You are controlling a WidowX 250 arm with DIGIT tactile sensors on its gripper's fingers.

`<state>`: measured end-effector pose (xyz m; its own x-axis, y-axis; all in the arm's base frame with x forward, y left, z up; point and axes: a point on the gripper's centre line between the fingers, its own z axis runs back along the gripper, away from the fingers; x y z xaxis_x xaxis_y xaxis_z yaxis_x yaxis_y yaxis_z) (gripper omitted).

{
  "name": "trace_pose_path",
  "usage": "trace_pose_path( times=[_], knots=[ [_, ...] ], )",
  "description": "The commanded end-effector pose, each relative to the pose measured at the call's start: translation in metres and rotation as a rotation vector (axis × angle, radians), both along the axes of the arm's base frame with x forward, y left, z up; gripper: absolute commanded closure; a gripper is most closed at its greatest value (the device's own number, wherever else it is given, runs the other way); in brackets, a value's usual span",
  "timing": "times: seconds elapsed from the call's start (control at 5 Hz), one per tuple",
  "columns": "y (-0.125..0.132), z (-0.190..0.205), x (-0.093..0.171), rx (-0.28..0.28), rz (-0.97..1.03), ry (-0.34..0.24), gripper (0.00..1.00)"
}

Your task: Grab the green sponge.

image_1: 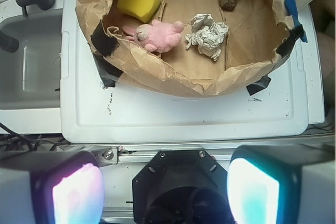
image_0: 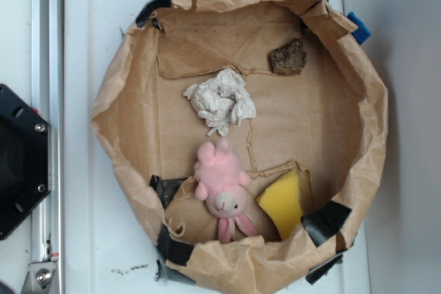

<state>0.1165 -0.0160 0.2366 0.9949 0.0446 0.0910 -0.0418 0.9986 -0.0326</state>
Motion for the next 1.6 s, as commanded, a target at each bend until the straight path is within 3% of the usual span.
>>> trace_pose_path(
  times=[0.0,0.2,0.4,0.8,1.2,1.4],
  knots=[
    [0.0,0.0,0.0,0.0,0.0,0.0,0.0],
    [0.007,-0.006,0.043,0.019,0.013,-0.031,0.0],
    [0.013,-0.014,0.068,0.065,-0.018,-0.03,0.0],
    [0.013,-0.035,0.111,0.046,-0.226,-0.087,0.0],
    [0.02,-0.056,0.149,-0.022,-0.384,-0.141,0.0],
    [0.023,-0.069,0.163,-0.004,-0.472,-0.17,0.0]
  ],
)
